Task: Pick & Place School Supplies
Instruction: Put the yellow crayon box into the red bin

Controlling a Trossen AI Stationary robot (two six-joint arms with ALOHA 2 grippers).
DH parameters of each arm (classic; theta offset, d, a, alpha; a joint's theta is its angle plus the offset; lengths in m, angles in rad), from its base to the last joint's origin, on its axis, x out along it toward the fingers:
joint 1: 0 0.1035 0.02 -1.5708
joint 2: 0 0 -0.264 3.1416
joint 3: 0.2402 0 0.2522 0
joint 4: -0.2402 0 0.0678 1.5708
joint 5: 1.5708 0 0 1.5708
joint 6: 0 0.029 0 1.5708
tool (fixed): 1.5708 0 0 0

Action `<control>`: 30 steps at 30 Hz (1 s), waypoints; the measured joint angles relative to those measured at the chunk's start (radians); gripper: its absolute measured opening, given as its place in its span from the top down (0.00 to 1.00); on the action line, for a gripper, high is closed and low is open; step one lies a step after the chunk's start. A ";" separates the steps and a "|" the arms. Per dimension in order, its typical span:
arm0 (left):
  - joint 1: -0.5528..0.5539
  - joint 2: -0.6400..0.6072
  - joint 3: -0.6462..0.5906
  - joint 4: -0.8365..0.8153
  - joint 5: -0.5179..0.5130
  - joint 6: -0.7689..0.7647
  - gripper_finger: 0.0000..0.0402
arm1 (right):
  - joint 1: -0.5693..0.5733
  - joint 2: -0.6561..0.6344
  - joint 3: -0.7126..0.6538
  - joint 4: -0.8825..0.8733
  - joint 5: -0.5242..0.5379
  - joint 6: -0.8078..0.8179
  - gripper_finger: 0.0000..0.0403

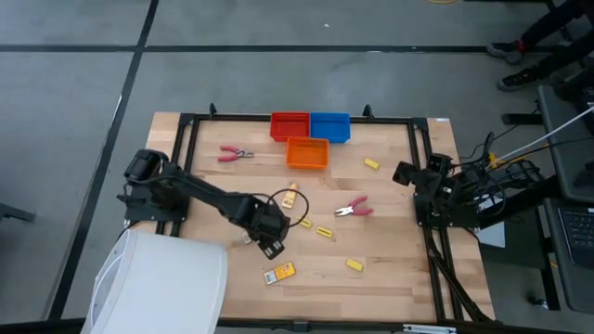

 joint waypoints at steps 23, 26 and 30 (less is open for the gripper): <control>0.049 0.043 -0.062 0.037 -0.141 0.371 0.51 | 0.000 0.000 0.000 -0.012 -0.102 -0.045 0.49; 0.049 0.073 -0.062 0.040 -0.111 0.344 0.47 | 0.000 0.000 0.000 -0.017 -0.106 -0.045 0.49; 0.049 0.101 -0.063 0.033 -0.082 0.305 0.42 | 0.000 0.000 0.000 -0.017 -0.110 -0.045 0.49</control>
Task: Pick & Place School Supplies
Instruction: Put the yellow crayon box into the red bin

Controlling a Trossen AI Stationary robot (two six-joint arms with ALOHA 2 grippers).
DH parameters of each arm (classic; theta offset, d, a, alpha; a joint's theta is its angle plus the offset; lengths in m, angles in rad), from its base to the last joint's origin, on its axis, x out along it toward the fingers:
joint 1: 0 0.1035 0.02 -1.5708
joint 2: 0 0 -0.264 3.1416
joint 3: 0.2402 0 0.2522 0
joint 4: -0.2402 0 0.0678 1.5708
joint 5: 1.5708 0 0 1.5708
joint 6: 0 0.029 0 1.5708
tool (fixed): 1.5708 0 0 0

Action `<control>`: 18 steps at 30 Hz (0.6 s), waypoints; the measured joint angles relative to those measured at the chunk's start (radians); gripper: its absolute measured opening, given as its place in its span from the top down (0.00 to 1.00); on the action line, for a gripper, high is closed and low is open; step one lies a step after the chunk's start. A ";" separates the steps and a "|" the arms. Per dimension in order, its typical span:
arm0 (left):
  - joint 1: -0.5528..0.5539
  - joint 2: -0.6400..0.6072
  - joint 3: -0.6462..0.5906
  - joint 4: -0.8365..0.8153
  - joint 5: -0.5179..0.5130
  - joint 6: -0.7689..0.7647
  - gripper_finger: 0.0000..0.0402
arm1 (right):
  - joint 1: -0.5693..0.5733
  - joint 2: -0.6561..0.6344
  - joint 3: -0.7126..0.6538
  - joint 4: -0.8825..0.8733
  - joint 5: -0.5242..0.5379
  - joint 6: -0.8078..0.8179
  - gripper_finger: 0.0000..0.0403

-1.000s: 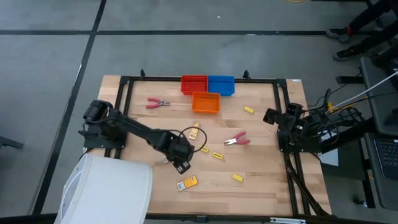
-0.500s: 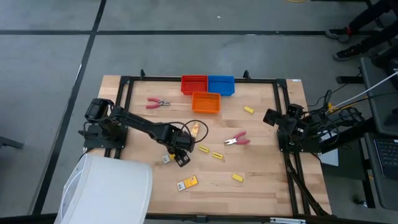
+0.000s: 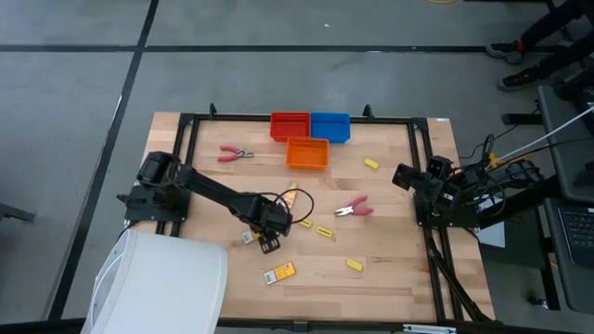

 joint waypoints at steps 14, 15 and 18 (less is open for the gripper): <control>0.001 0.008 -0.026 -0.013 -0.007 -0.052 0.38 | 0.000 0.000 0.000 0.000 0.020 0.007 0.49; 0.003 0.010 -0.038 -0.016 0.003 -0.061 0.38 | 0.000 0.000 0.000 0.000 0.024 0.004 0.49; 0.010 0.007 -0.057 -0.002 0.014 -0.074 0.39 | 0.000 0.000 0.000 0.000 0.027 0.004 0.49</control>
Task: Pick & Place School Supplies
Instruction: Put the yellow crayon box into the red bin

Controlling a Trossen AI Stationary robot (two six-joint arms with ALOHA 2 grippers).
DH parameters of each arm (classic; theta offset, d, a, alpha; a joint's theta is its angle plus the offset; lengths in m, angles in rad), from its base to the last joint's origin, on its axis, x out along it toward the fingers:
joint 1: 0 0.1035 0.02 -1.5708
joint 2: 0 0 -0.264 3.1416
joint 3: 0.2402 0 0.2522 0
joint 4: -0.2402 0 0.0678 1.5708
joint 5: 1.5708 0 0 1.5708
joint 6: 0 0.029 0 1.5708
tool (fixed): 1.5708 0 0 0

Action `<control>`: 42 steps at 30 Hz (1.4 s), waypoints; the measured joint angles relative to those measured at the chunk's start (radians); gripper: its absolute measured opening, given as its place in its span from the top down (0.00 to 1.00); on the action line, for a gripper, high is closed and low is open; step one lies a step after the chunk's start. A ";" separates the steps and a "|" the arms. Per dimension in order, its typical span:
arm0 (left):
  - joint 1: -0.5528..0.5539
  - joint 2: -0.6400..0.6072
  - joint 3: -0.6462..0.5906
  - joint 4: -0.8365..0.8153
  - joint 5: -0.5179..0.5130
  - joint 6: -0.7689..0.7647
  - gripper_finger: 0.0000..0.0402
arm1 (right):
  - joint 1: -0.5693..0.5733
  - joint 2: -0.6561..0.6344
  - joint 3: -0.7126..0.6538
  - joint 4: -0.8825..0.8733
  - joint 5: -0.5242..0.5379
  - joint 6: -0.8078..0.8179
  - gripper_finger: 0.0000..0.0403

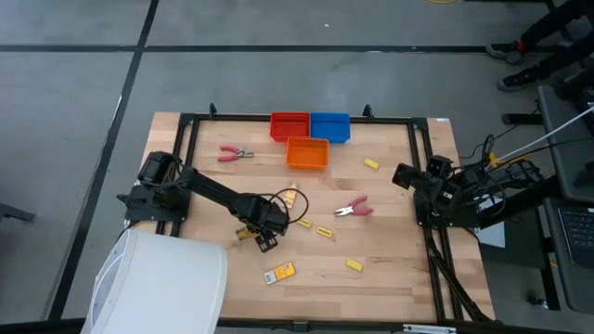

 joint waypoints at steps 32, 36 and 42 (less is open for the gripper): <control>0.067 -0.081 0.087 -0.002 -0.176 0.008 0.75 | 0.000 0.000 0.000 0.001 0.028 0.027 0.49; 0.153 -0.113 0.132 0.013 -0.334 0.030 0.75 | 0.000 0.008 0.000 0.000 0.044 0.033 0.49; 0.304 -0.140 0.178 0.297 -0.399 0.237 0.75 | 0.000 0.033 0.000 0.002 0.060 0.057 0.49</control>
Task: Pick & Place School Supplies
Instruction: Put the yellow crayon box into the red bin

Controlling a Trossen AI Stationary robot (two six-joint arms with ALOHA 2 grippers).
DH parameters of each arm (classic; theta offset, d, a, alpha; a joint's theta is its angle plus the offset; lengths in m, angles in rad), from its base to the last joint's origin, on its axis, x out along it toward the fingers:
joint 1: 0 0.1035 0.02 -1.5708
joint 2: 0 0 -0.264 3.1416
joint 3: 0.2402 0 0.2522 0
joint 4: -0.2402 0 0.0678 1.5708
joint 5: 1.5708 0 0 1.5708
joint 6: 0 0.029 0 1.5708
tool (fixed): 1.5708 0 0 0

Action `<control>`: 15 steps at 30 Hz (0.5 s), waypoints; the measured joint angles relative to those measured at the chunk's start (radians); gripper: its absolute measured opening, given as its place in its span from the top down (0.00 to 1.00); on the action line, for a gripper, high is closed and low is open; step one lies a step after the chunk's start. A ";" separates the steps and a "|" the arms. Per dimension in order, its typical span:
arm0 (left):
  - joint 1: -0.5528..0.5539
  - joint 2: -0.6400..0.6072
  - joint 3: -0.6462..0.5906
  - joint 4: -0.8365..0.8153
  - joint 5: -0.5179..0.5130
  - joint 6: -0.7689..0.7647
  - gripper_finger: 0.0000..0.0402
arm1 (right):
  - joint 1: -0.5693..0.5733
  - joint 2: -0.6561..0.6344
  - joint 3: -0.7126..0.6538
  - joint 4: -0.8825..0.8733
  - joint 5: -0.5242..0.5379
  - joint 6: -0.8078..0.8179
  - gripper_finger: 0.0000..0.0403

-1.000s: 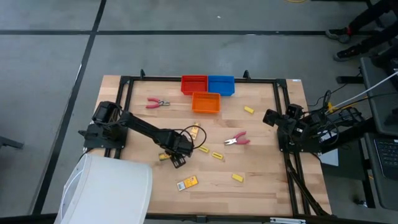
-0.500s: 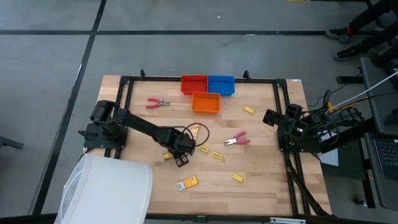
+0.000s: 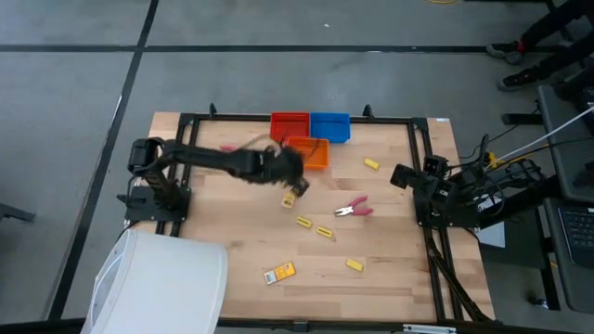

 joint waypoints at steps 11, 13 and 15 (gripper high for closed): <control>0.315 0.075 -0.001 0.407 0.248 0.195 0.75 | 0.000 0.004 0.000 -0.005 0.079 -0.055 0.49; 0.354 0.092 -0.001 0.394 0.232 0.144 0.75 | 0.000 0.004 0.000 -0.018 0.107 -0.058 0.49; 0.385 0.106 -0.001 0.396 0.230 0.109 0.75 | 0.000 0.005 0.000 -0.027 0.124 -0.060 0.49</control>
